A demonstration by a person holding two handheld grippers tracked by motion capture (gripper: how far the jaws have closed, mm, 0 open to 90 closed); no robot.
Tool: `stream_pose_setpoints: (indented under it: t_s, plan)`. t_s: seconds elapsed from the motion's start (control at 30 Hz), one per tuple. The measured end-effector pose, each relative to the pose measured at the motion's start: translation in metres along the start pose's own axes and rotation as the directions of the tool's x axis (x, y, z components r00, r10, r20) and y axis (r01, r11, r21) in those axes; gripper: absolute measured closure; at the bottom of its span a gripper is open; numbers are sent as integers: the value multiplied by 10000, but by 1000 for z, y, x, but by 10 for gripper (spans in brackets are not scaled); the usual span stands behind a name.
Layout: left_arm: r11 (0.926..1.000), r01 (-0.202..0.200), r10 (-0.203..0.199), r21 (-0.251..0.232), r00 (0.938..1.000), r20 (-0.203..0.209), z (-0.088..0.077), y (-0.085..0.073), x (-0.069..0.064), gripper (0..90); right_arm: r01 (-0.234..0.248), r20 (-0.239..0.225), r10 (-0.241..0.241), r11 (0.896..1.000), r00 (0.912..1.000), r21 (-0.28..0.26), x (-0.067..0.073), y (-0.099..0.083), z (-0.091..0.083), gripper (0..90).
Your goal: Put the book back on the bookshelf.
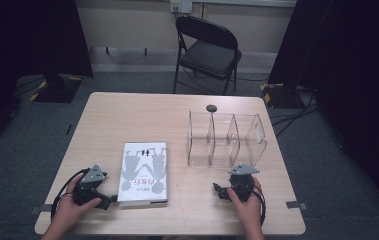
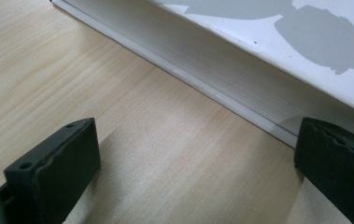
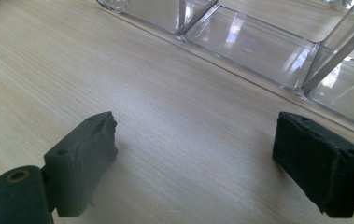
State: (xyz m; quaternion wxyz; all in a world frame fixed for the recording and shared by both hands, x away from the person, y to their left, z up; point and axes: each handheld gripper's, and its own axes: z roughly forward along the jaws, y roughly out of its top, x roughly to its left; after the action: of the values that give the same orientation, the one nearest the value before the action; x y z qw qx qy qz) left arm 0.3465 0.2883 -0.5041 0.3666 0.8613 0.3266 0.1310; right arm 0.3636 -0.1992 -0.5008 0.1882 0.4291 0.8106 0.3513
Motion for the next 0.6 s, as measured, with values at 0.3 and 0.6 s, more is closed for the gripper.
stream_pose_setpoints:
  t_s: [0.3,0.6]
  plan:
    - [9995,-104,103,282,9999,19,0,3,0,0,1004,-1058,-1005,9949,9893,-58,16,3,4,118]
    - [9981,-157,129,601,9988,462,-10,5,-10,168,1703,-1854,-1699,9853,9679,-140,52,13,14,127]
